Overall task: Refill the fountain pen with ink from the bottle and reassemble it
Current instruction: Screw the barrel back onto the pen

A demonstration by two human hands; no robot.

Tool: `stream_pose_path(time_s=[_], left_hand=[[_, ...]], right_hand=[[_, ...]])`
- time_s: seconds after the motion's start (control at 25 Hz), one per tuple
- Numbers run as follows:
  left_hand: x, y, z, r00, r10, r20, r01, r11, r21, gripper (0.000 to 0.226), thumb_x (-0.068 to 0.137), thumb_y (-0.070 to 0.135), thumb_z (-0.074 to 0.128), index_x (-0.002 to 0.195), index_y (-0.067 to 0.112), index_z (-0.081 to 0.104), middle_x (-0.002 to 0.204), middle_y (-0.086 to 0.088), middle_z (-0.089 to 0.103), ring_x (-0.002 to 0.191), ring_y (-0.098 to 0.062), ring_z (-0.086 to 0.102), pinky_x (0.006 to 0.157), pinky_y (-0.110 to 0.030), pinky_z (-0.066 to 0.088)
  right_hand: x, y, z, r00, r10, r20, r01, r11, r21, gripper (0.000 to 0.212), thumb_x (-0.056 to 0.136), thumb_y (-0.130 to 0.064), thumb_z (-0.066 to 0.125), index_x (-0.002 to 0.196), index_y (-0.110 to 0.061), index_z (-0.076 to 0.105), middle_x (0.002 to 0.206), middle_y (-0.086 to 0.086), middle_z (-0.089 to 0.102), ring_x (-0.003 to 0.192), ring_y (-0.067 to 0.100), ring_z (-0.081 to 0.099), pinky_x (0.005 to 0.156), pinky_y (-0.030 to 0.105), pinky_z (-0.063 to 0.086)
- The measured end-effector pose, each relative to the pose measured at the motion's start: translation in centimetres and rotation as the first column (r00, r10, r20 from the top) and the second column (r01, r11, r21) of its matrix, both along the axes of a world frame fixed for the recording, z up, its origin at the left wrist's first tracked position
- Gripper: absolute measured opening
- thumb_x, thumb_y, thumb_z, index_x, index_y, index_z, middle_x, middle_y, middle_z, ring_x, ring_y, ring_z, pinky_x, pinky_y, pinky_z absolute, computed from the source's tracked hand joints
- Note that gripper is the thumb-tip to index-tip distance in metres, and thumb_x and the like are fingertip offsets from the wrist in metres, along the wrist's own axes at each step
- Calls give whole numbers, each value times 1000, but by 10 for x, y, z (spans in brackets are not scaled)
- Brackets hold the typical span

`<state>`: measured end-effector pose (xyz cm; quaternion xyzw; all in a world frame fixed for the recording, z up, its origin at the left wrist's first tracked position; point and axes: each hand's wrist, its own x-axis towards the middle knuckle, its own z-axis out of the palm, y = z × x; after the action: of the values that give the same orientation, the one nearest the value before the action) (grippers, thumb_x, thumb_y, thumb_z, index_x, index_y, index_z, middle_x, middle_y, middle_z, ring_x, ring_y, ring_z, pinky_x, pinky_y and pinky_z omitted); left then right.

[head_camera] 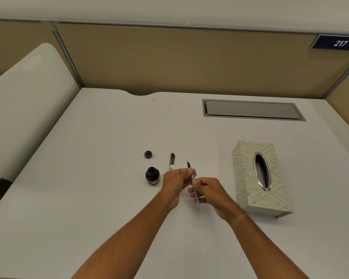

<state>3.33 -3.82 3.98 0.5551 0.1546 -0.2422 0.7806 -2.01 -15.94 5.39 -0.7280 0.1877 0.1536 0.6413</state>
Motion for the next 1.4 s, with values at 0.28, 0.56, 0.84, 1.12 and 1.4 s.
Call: stream_pose_path(time_s=[0.28, 0.56, 0.84, 1.12, 1.4], left_hand=[[0, -1, 0, 1000, -16, 5, 16, 1000, -8, 11, 88, 7, 63, 89, 1, 72, 94, -14, 73, 90, -20, 70, 73, -23, 56], [-1, -2, -3, 1000, -5, 2, 5, 1000, -13, 8, 87, 7, 65, 85, 3, 72, 92, -13, 73, 92, -22, 69, 83, -30, 56], [1, -3, -4, 1000, 9, -3, -9, 1000, 16, 9, 86, 7, 66, 83, 4, 73, 90, -14, 73, 87, -22, 68, 85, -32, 55], [-1, -4, -10, 999, -49, 25, 48, 998, 38, 10, 86, 11, 68, 85, 3, 74, 94, -16, 73, 90, -24, 68, 87, -33, 55], [-5, -9, -10, 993, -61, 105, 47, 990, 130, 16, 84, 14, 69, 87, -1, 73, 85, -15, 72, 79, -23, 66, 82, -36, 55]], right_hand=[[-1, -1, 1, 1000, -5, -12, 6, 998, 56, 21, 100, -14, 50, 103, -3, 67, 85, 13, 70, 73, 19, 67, 71, 31, 59], [-1, -1, 3, 999, -54, 3, 55, 998, -15, 8, 89, -13, 68, 92, -7, 64, 73, 9, 65, 62, 19, 63, 62, 31, 56], [-1, -1, 3, 999, -44, 29, 45, 998, -34, 13, 89, -19, 68, 94, -7, 68, 78, 11, 69, 66, 19, 65, 61, 27, 56], [-1, -2, -1, 1000, -11, -13, 11, 1000, 2, 18, 97, -7, 54, 97, 2, 69, 76, 12, 68, 68, 21, 66, 66, 30, 58], [-6, 3, -11, 991, -82, 103, 104, 968, -229, 13, 85, -19, 73, 93, -8, 72, 80, 10, 74, 75, 23, 71, 69, 29, 59]])
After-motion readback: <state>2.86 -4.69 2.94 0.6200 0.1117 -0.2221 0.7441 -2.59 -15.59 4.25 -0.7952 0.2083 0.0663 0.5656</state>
